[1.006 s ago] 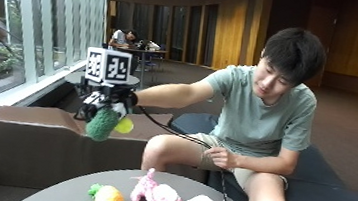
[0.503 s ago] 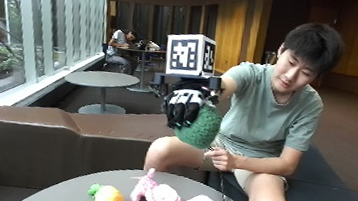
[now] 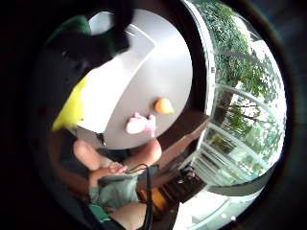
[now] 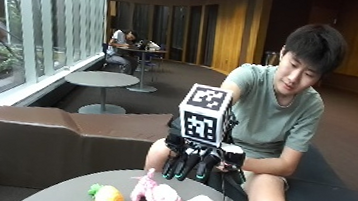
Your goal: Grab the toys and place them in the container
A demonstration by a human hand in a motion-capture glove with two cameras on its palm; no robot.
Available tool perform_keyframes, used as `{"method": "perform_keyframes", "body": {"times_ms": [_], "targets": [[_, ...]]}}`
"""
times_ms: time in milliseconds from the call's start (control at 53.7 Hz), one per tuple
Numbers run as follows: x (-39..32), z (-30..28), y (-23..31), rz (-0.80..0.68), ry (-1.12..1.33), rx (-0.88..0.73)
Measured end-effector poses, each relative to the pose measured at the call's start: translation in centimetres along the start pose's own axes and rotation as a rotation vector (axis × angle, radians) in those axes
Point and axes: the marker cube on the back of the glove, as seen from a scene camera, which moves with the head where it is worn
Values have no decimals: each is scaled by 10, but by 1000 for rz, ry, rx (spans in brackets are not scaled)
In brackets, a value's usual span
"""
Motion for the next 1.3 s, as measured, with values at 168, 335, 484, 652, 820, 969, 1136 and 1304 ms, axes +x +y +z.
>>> {"method": "perform_keyframes", "body": {"times_ms": [168,335,484,652,820,969,1136,1304], "targets": [[7,-12,16,-36,-21,50],[39,-40,43,12,10,119],[86,-61,67,93,26,141],[164,-65,86,176,12,217],[240,-29,82,247,-2,164],[295,27,53,270,-4,140],[339,124,19,246,-98,65],[360,236,0,214,-199,-33]]}}
